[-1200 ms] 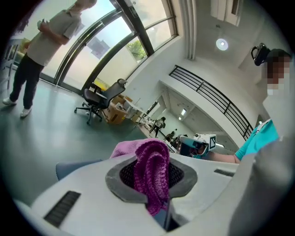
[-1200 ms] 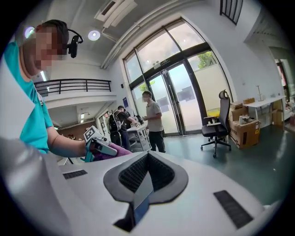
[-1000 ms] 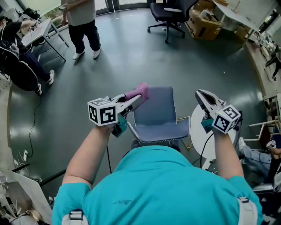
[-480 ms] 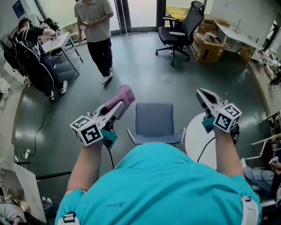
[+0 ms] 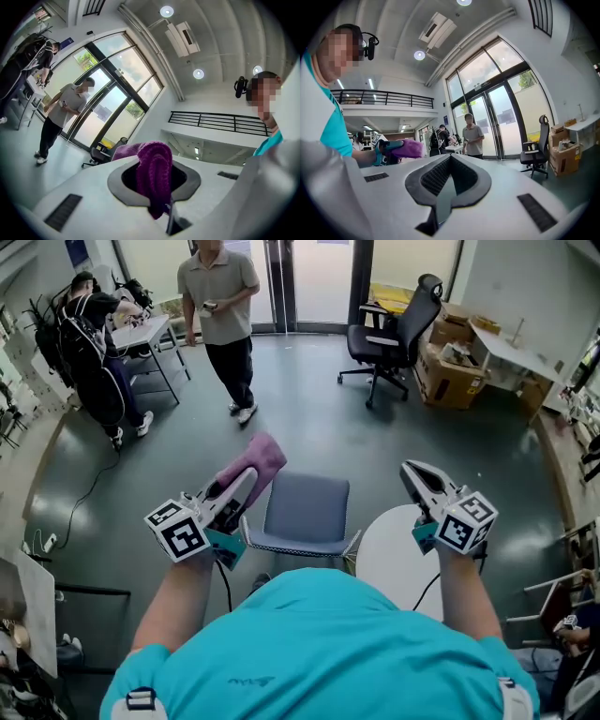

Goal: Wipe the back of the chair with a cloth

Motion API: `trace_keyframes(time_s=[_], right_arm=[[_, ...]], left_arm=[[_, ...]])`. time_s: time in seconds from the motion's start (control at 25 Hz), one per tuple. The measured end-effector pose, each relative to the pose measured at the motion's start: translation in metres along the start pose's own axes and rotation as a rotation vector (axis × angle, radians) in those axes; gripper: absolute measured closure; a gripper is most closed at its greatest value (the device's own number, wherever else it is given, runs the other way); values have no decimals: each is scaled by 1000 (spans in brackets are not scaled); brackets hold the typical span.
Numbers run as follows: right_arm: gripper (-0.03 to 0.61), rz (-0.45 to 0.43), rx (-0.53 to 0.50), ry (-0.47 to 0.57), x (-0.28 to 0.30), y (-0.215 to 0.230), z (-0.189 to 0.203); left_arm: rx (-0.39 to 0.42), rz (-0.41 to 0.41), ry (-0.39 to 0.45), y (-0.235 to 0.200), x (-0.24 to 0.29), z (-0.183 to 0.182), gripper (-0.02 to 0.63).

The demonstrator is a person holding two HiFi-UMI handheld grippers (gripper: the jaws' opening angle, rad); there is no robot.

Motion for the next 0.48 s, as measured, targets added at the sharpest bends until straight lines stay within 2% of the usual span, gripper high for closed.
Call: trace_keyframes(time_s=[0.24,0.48], right_arm=[[580,-47,26,17,16,-5,-4],[580,-28,-31,28,49,-42,5]], left_arm=[[33,47,-20,20,5,-7,555],[71,112,-58,-4,-19,-16,555]])
Point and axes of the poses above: the fingertips, and each gripper's own axes: x forward along the fingers, y to its right, z out of its underside, the point moved 10 cm from there along -x, backward along the fingers, and after that the axes turned 10 degrees about -z, right-handed, at the moved point
